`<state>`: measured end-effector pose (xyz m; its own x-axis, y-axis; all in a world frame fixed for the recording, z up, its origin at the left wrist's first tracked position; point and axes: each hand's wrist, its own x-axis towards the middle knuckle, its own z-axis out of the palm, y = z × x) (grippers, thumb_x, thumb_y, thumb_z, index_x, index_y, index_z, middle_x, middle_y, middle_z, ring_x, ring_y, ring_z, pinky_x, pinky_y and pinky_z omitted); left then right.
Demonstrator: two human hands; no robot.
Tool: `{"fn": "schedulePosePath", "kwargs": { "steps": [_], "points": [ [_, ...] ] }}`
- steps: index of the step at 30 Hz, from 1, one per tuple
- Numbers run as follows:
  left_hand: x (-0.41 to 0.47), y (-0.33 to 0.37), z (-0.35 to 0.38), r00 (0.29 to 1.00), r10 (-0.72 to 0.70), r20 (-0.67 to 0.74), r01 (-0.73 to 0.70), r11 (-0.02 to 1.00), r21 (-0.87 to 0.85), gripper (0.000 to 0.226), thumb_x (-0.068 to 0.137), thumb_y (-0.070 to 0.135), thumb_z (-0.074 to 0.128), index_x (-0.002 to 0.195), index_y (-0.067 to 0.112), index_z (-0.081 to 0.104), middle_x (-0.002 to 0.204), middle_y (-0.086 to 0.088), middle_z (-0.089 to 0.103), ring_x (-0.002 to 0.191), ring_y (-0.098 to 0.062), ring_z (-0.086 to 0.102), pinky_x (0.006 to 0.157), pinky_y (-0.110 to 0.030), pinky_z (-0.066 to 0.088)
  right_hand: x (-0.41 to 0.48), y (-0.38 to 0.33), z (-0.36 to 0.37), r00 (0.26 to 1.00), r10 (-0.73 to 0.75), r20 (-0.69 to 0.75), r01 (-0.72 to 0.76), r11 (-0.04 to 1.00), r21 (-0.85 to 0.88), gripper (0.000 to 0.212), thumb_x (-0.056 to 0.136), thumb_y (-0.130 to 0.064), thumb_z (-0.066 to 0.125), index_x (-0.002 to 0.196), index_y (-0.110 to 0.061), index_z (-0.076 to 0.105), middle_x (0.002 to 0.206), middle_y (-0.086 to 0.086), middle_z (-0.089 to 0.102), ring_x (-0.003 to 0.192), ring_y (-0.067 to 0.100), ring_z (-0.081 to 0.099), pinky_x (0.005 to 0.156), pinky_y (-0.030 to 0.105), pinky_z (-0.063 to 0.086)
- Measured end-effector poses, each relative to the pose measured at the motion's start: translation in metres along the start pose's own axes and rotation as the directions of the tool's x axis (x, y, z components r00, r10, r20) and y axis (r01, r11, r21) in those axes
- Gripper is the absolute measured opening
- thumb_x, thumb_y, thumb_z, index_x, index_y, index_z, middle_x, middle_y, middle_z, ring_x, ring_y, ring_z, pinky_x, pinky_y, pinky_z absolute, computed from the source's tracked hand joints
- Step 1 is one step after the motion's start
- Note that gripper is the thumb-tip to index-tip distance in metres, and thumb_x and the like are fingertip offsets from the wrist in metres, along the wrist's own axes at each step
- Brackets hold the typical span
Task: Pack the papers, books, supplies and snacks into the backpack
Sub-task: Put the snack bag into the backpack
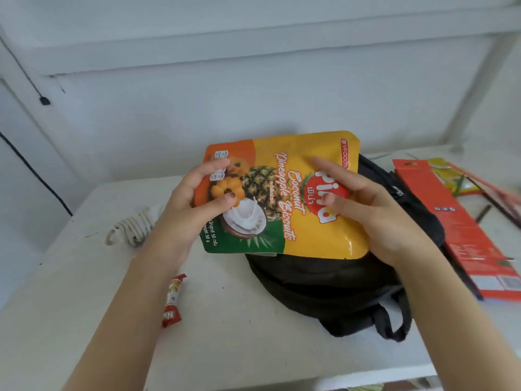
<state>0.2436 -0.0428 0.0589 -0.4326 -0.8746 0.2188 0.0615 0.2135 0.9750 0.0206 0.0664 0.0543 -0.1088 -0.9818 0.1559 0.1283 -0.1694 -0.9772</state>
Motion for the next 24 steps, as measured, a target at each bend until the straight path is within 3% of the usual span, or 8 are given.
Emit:
{"fn": "schedulePosePath", "kwargs": {
  "steps": [5, 10, 12, 14, 16, 20, 22, 24],
  "points": [
    [0.025, 0.010, 0.034, 0.984, 0.075, 0.162, -0.095, 0.988, 0.121, 0.048, 0.082, 0.002, 0.064, 0.109, 0.041, 0.059, 0.115, 0.019, 0.060, 0.100, 0.002, 0.061, 0.079, -0.012, 0.047, -0.016, 0.000, -0.017, 0.978, -0.121, -0.173, 0.088, 0.978, -0.191, 0.057, 0.076, 0.003, 0.069, 0.117, -0.036, 0.063, 0.121, -0.020, 0.063, 0.116, 0.003, 0.056, 0.093, 0.019, 0.047],
    [0.044, 0.015, 0.068, 0.966, 0.096, 0.239, -0.163, 0.946, 0.280, 0.053, 0.091, 0.028, 0.057, 0.136, 0.043, 0.035, 0.139, 0.022, 0.037, 0.122, 0.006, 0.042, 0.098, -0.015, 0.036, -0.037, 0.005, -0.033, 0.931, -0.057, -0.362, 0.079, 0.996, 0.048, 0.059, 0.080, 0.016, 0.053, 0.118, -0.027, 0.063, 0.114, -0.002, 0.069, 0.095, 0.012, 0.066, 0.074, 0.022, 0.055],
    [0.035, 0.016, 0.084, 0.951, 0.275, 0.140, -0.307, 0.800, 0.516, 0.053, 0.091, 0.039, 0.053, 0.140, 0.036, 0.032, 0.149, 0.006, 0.024, 0.135, -0.005, 0.024, 0.106, -0.022, 0.024, -0.046, 0.006, -0.042, 0.887, -0.031, -0.461, 0.094, 0.989, 0.114, 0.058, 0.079, 0.014, 0.053, 0.117, -0.029, 0.064, 0.114, -0.002, 0.069, 0.093, 0.014, 0.067, 0.074, 0.024, 0.057],
    [0.019, 0.018, 0.099, 0.800, 0.568, 0.196, -0.566, 0.603, 0.562, 0.046, 0.089, 0.031, 0.054, 0.132, 0.018, 0.046, 0.145, -0.011, 0.033, 0.134, -0.015, 0.028, 0.107, -0.021, 0.023, -0.054, 0.007, -0.052, 0.829, -0.011, -0.559, 0.130, 0.976, 0.175, 0.058, 0.078, 0.012, 0.054, 0.117, -0.029, 0.064, 0.114, -0.002, 0.069, 0.092, 0.015, 0.068, 0.070, 0.025, 0.057],
    [-0.001, 0.012, 0.113, 0.567, 0.699, 0.437, -0.818, 0.414, 0.399, 0.033, 0.087, 0.017, 0.057, 0.120, 0.010, 0.056, 0.129, -0.013, 0.051, 0.120, -0.020, 0.046, 0.103, -0.031, 0.035, -0.061, 0.007, -0.061, 0.769, 0.023, -0.639, 0.160, 0.961, 0.226, 0.058, 0.078, 0.010, 0.054, 0.120, -0.028, 0.063, 0.117, 0.002, 0.068, 0.095, 0.019, 0.067, 0.070, 0.028, 0.058],
    [-0.026, -0.022, 0.125, 0.067, 0.597, 0.800, -0.990, -0.063, 0.130, 0.017, 0.090, 0.004, 0.055, 0.090, 0.013, 0.069, 0.090, -0.007, 0.065, 0.081, -0.024, 0.058, 0.085, -0.036, 0.043, -0.074, 0.009, -0.073, 0.681, 0.070, -0.729, 0.159, 0.958, 0.239, 0.055, 0.081, 0.008, 0.055, 0.119, -0.030, 0.064, 0.120, 0.003, 0.065, 0.089, 0.019, 0.070, 0.062, 0.029, 0.057],
    [-0.021, -0.041, 0.120, -0.009, 0.449, 0.894, -0.965, -0.239, 0.110, 0.022, 0.091, 0.002, 0.049, 0.081, 0.015, 0.065, 0.083, -0.003, 0.062, 0.078, -0.022, 0.057, 0.085, -0.034, 0.041, -0.081, 0.011, -0.074, 0.658, 0.075, -0.749, 0.153, 0.961, 0.231, 0.054, 0.082, 0.008, 0.056, 0.118, -0.031, 0.064, 0.119, 0.000, 0.064, 0.086, 0.017, 0.071, 0.058, 0.028, 0.056],
    [-0.008, -0.053, 0.110, -0.007, 0.388, 0.922, -0.936, -0.327, 0.130, 0.025, 0.093, 0.004, 0.046, 0.082, 0.016, 0.065, 0.088, -0.002, 0.063, 0.084, -0.020, 0.059, 0.085, -0.032, 0.042, -0.088, 0.013, -0.076, 0.643, 0.077, -0.762, 0.146, 0.964, 0.221, 0.054, 0.082, 0.007, 0.057, 0.118, -0.033, 0.064, 0.121, 0.000, 0.063, 0.085, 0.017, 0.071, 0.057, 0.028, 0.056]
  ]
}}
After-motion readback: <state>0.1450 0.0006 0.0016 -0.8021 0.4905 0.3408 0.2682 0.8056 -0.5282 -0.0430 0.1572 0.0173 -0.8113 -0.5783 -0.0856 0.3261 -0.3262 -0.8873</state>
